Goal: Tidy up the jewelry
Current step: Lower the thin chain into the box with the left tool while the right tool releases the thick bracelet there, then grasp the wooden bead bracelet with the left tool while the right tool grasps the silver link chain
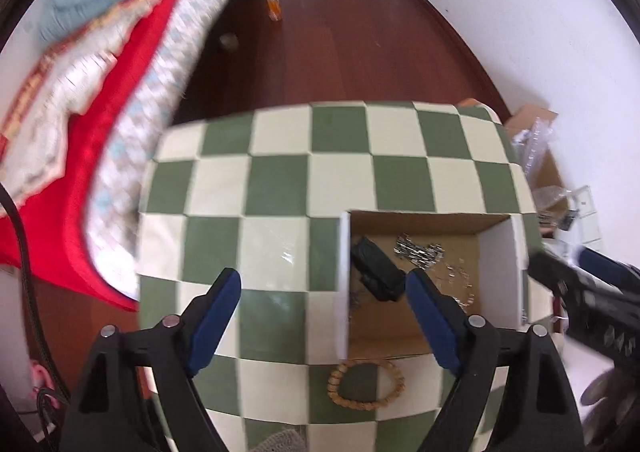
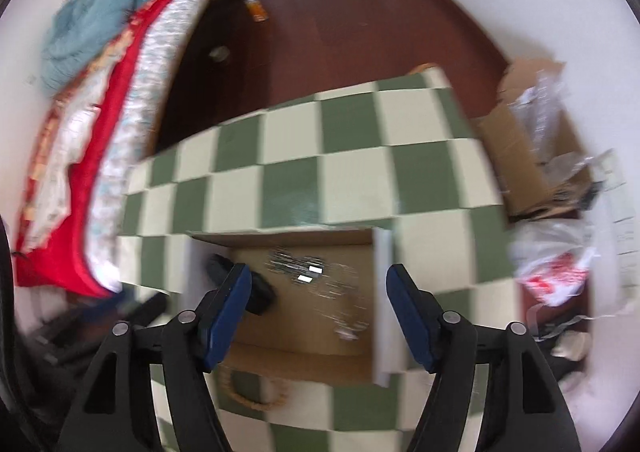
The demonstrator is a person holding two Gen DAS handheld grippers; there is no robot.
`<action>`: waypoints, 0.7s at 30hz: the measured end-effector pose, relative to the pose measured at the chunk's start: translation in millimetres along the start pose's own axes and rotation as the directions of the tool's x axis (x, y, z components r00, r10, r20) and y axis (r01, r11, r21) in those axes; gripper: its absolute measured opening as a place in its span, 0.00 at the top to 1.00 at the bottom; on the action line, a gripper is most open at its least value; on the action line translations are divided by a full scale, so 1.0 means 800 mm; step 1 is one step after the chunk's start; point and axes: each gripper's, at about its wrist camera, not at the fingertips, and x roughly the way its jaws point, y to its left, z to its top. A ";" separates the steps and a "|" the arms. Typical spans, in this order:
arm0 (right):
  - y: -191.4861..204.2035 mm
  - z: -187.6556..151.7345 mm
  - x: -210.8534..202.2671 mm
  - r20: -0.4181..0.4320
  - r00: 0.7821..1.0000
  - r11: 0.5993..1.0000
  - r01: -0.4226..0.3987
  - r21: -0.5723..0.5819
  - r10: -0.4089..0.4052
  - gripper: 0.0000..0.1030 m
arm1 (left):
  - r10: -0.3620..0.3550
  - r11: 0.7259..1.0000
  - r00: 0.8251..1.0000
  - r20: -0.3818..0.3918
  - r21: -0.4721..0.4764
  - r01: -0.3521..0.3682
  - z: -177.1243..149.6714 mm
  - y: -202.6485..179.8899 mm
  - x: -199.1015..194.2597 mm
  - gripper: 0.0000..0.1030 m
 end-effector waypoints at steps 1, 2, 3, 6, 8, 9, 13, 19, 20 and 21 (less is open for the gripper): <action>-0.004 -0.007 -0.005 0.004 1.000 1.000 0.026 -0.005 -0.026 0.12 | 0.011 1.000 1.000 0.005 0.006 -0.011 -0.001 0.000 -0.003 0.07; -0.005 -0.016 -0.010 0.006 0.998 0.998 0.064 -0.021 -0.064 0.08 | 0.024 1.000 1.000 0.009 0.016 -0.024 -0.003 -0.001 -0.007 0.03; -0.007 -0.024 -0.013 0.004 0.996 0.995 0.094 -0.034 -0.094 0.07 | 0.043 0.999 0.999 0.014 0.022 -0.044 -0.007 -0.001 -0.010 0.00; -0.011 -0.051 -0.017 -0.009 0.988 0.987 0.150 -0.057 -0.151 0.00 | 0.081 0.996 0.996 0.035 0.039 -0.082 -0.022 -0.004 -0.017 0.00; -0.012 -0.070 -0.017 -0.021 0.987 0.986 0.158 -0.059 -0.159 0.00 | 0.089 0.995 0.995 0.050 0.040 -0.091 -0.037 -0.003 -0.021 0.00; -0.011 -0.077 -0.016 -0.024 0.987 0.986 0.156 -0.062 -0.158 0.00 | 0.092 0.995 0.994 0.056 0.042 -0.095 -0.044 -0.003 -0.022 0.00; -0.005 -0.109 -0.019 -0.023 0.987 0.985 0.156 -0.071 -0.158 0.00 | 0.104 0.993 0.992 0.069 0.045 -0.107 -0.069 -0.001 -0.028 0.00; 0.003 -0.139 -0.039 0.010 0.991 0.989 0.136 -0.061 -0.136 0.00 | 0.101 0.995 0.991 0.090 0.019 -0.103 -0.100 0.009 -0.050 0.00; 0.004 -0.142 -0.043 0.017 0.991 0.989 0.133 -0.061 -0.132 0.00 | 0.102 0.995 0.990 0.094 0.015 -0.104 -0.104 0.011 -0.054 0.00; 0.005 -0.145 -0.049 0.025 0.991 0.989 0.132 -0.060 -0.131 0.00 | 0.107 0.994 0.989 0.104 0.012 -0.109 -0.109 0.012 -0.061 0.00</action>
